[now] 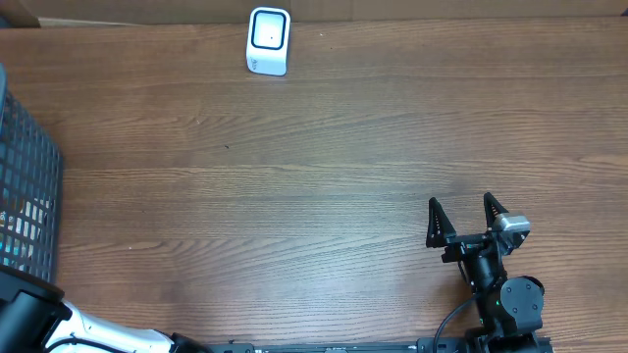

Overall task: Scan the item barcode
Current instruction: 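Grasp the orange Kleenex tissue pack with the left gripper and lift, then carry the Kleenex pack toward the scanner and set it on the table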

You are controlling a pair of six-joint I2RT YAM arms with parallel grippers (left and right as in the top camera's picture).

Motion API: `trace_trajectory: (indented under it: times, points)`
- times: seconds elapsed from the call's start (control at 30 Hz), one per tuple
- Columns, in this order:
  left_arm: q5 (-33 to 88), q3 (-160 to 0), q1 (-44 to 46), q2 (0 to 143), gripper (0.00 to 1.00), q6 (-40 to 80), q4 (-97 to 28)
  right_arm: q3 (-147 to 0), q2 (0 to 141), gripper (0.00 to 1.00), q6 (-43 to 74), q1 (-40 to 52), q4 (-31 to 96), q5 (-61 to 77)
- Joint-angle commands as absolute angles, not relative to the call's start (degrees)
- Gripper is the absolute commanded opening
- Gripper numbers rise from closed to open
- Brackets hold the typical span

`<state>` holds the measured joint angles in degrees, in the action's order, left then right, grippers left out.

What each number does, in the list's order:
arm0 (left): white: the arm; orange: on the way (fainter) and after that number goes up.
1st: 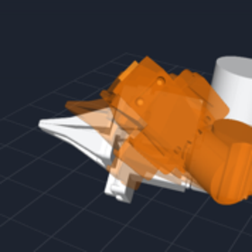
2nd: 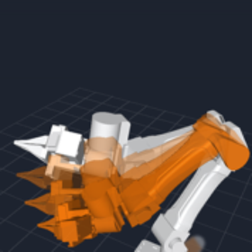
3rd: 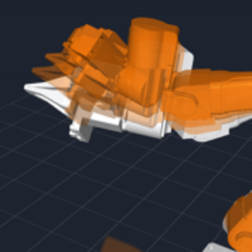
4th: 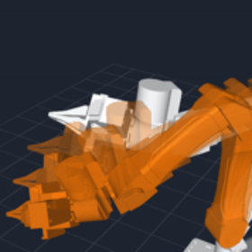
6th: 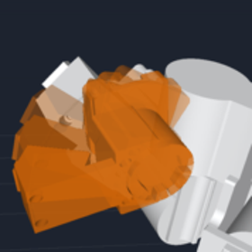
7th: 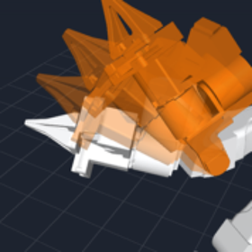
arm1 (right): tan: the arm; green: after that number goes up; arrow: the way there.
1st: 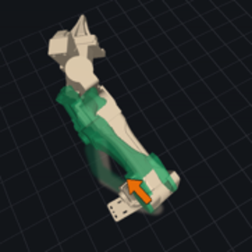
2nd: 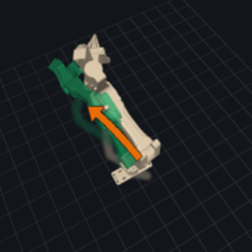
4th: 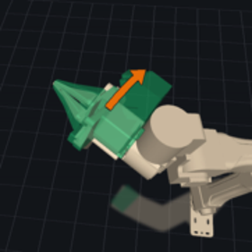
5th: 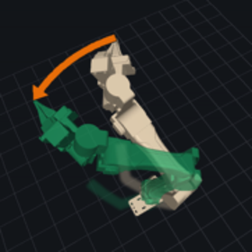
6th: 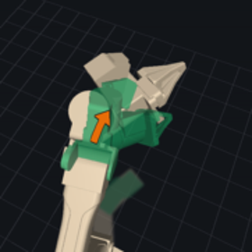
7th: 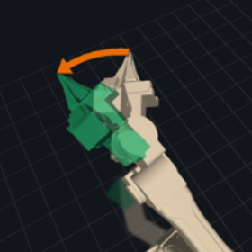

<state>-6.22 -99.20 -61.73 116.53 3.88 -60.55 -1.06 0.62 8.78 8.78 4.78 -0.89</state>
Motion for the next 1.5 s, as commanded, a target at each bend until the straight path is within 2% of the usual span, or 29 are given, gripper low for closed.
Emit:
trace_trajectory:
  times: [0.0,0.33,0.47,0.63,0.9,1.03,1.27,1.47]
  points:
    - [-4.27,-104.66,-61.47,115.52,0.14,8.58,-62.67,-0.45,0.16,1.0,8.51,9.04,4.6,-1.23]
    - [18.98,-127.15,-59.53,108.42,0.08,23.79,-65.78,-0.45,0.16,1.0,8.51,9.04,4.6,-1.23]
    - [27.77,-130.93,-53.52,104.66,0.04,25.91,-67.16,-0.45,0.16,1.0,8.51,9.04,4.6,-1.23]
    - [24.71,-130.93,-40.95,102.63,0.04,21.96,-71.7,-0.45,0.16,1.0,8.51,9.04,4.62,-1.23]
    - [6.85,-129.16,-14.72,105.84,0.04,16.25,-84.4,-0.45,0.16,1.0,8.51,9.04,4.6,-1.23]
    - [3.66,-125.58,-5.26,108.51,0.04,16.23,-86.63,-0.45,0.16,1.0,8.51,9.04,4.6,-1.23]
    - [2.26,-114.74,5.96,114.06,0.05,12.4,-82.67,-0.45,0.16,1.0,8.51,9.04,4.62,-1.23]
    - [1.28,-109.6,10.09,120.79,0.04,10.28,-77.91,-0.45,0.16,1.0,8.51,9.04,4.6,-1.23]
